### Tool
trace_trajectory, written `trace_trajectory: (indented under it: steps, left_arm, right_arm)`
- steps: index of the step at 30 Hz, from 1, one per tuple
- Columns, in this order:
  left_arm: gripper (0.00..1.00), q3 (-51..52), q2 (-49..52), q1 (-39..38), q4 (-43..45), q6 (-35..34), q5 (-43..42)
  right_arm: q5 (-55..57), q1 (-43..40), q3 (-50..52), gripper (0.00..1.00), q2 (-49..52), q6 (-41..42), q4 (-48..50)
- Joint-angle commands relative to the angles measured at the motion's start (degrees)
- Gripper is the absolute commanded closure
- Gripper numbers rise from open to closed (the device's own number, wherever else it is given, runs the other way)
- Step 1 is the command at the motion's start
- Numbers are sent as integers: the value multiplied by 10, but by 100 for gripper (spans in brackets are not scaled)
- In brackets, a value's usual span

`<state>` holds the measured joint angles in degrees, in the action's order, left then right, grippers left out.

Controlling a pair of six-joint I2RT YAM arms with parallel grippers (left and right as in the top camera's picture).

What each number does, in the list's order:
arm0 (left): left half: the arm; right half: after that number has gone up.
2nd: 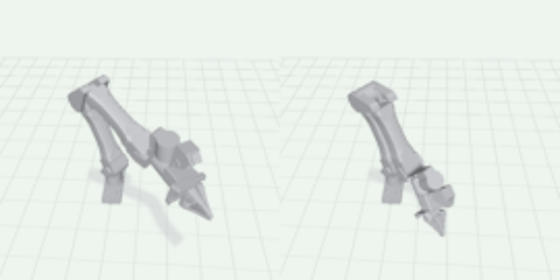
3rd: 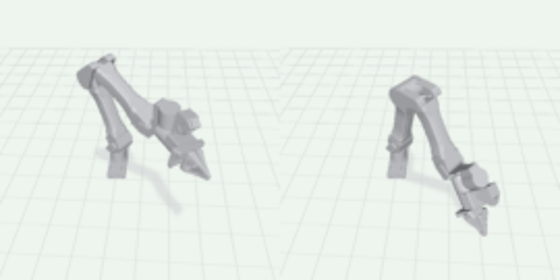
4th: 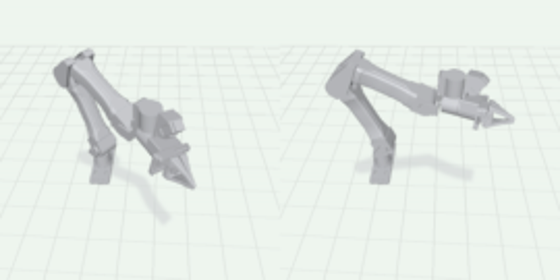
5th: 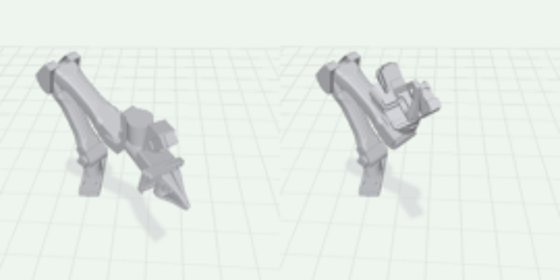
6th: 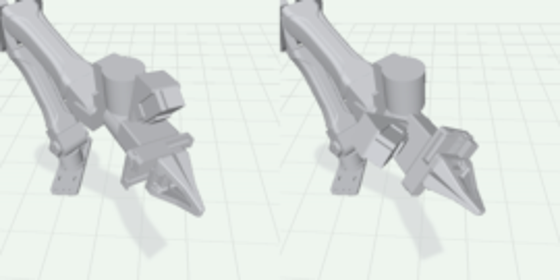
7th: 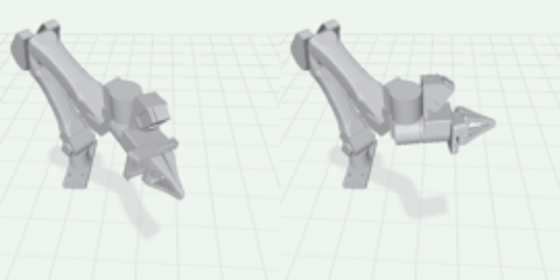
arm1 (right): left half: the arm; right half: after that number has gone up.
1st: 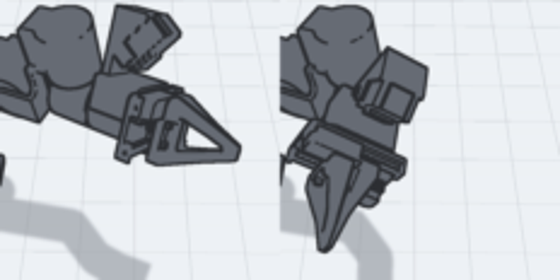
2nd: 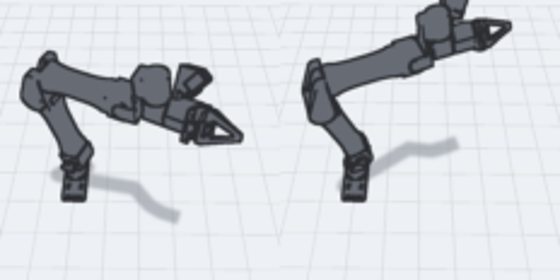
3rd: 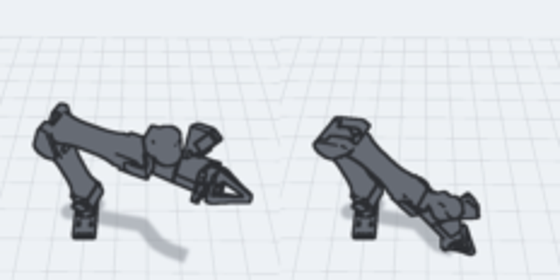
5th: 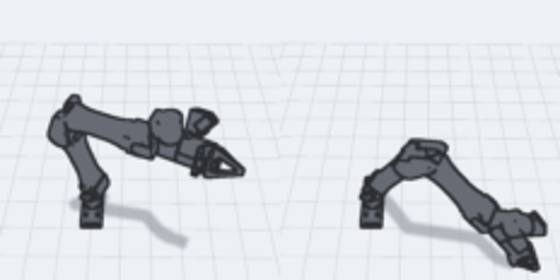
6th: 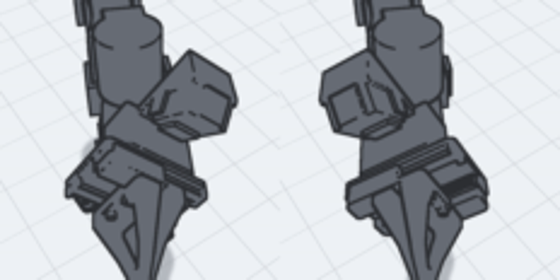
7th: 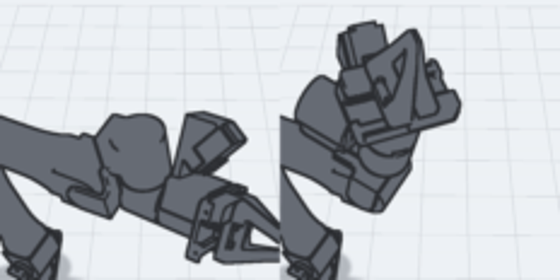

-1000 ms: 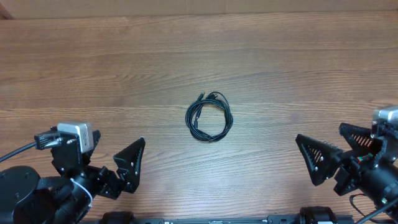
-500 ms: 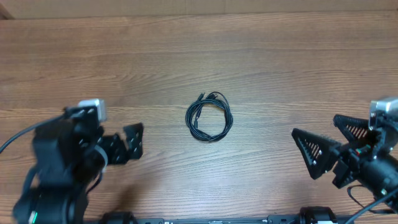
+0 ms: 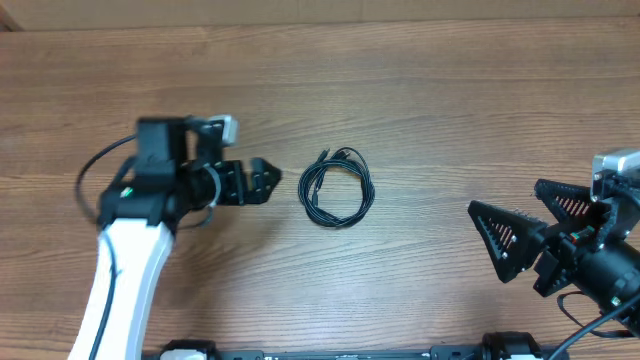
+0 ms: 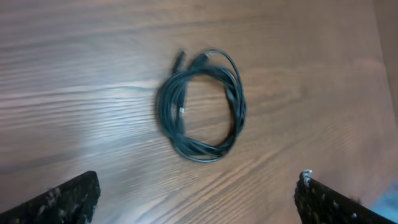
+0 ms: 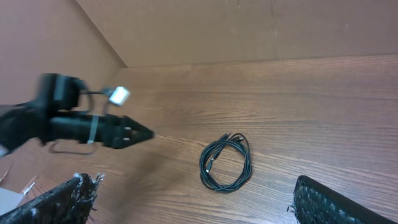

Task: Untangle cables
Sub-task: 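Move the left gripper forward over the black cable coil, then grasp the black cable coil with the left gripper and lift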

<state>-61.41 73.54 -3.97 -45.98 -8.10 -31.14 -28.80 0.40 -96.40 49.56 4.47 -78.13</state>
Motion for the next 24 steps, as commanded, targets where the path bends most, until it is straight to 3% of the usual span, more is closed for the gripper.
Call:
trace_trajectory:
  steps: [1,6,13,18,24]
  left_arm:
    - [0,4,58,-49,38,23,-32]
    - [0,4,131,-127,114,23,-7]
    - [0,4,198,-203,185,23,163]
    - [0,4,230,-228,234,23,248]
    - [0,4,256,-229,278,23,293]
  right_arm:
    - [-7,-1,-7,0,-1,0,2]
    - [-7,-1,-7,0,-1,0,0]
    - [-7,-1,-7,0,-1,0,-4]
    - [-7,-1,-7,0,-1,0,-4]
    - [-7,-1,-7,0,-1,0,-5]
